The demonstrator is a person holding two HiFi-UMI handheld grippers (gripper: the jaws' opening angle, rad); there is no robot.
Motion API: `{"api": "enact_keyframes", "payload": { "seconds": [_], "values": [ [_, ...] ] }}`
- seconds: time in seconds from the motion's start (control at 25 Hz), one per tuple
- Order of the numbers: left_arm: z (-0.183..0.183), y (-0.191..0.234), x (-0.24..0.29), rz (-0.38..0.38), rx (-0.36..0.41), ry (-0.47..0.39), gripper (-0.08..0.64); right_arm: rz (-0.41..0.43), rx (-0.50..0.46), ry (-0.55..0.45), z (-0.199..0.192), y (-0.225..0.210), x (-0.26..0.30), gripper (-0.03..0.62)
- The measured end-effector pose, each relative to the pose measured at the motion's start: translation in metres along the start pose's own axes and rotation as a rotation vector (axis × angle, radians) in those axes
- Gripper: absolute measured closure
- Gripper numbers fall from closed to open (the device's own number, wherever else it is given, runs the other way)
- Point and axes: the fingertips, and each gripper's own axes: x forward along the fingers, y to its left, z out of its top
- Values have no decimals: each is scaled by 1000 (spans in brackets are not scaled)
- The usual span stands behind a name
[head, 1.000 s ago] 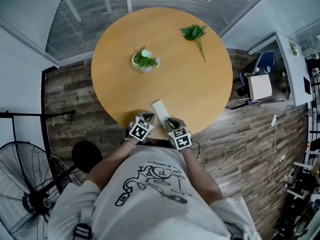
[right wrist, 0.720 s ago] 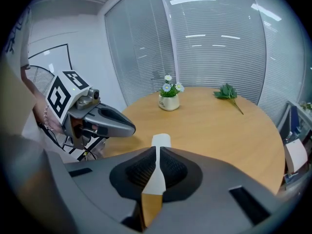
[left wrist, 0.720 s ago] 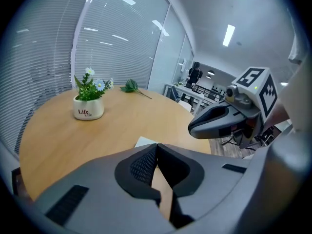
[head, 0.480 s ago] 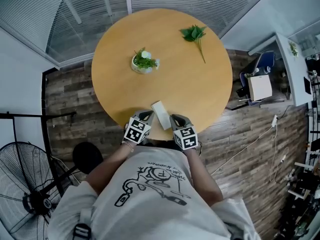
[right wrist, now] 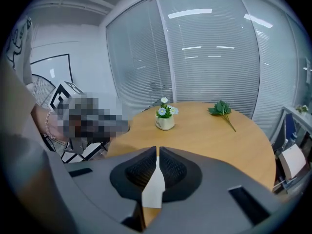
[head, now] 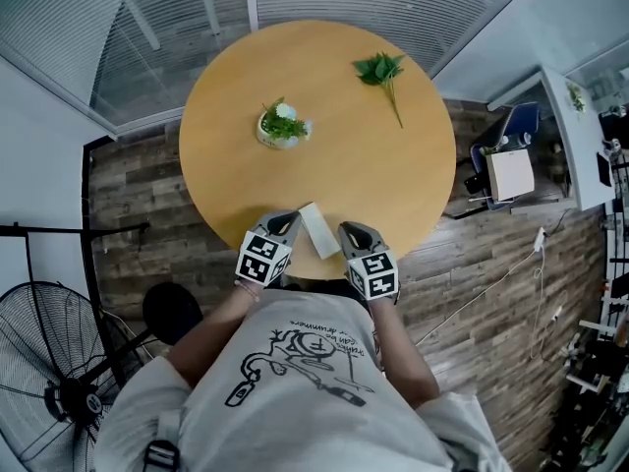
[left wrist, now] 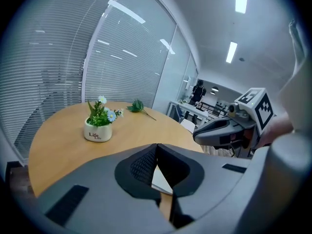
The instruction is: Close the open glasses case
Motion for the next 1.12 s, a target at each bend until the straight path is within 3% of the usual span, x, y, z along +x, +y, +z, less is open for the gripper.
{"api": "enact_keyframes", "payload": {
  "seconds": [1.12],
  "values": [
    [91, -17, -61, 2, 27, -216, 540, -8, -48, -178, 106, 16, -61, 565]
  ]
}}
